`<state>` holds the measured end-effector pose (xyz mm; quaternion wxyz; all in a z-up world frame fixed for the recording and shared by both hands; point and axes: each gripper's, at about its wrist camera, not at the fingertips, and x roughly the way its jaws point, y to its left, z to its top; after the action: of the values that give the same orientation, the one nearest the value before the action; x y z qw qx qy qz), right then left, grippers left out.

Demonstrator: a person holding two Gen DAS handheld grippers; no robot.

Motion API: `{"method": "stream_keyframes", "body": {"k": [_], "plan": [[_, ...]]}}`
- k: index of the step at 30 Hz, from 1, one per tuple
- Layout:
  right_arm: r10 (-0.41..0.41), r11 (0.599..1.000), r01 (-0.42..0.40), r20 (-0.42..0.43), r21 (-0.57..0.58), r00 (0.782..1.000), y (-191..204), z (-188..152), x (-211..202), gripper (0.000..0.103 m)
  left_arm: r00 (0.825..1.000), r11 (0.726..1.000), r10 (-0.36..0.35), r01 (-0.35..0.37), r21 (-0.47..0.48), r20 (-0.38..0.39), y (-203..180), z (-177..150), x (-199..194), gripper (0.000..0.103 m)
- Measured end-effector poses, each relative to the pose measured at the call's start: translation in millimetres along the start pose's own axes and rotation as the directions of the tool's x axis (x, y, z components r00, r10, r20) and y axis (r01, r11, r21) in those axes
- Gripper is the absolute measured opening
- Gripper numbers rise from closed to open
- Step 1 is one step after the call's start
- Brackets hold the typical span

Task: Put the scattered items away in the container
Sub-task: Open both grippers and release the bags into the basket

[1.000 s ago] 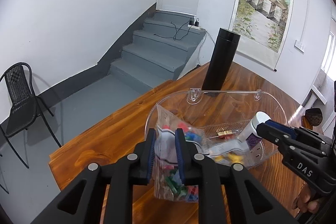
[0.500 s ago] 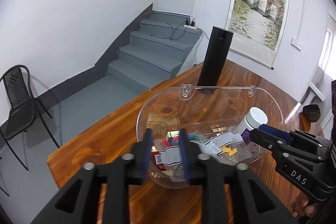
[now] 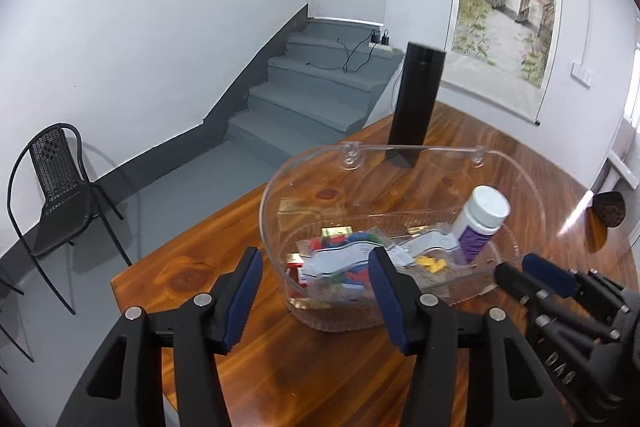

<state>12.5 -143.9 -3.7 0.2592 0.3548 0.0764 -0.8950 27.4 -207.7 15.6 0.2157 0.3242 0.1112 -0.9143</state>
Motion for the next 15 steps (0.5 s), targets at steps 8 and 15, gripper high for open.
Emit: {"method": "stream_keyframes", "body": {"k": [8, 15], "plan": [[-0.039, 0.999, 0.039, 0.003, -0.025, 0.999, 2, -21, -15, 0.054, 0.997, 0.996, 0.079, -0.079, -0.032, 0.009, -12, -9, -20, 0.063], [-0.042, 0.999, 0.042, 0.008, -0.031, 0.999, 0, -24, -25, 0.063, 0.978, 0.979, 0.204, -0.202, -0.040, 0.049, -20, -13, -36, 0.062]]}}
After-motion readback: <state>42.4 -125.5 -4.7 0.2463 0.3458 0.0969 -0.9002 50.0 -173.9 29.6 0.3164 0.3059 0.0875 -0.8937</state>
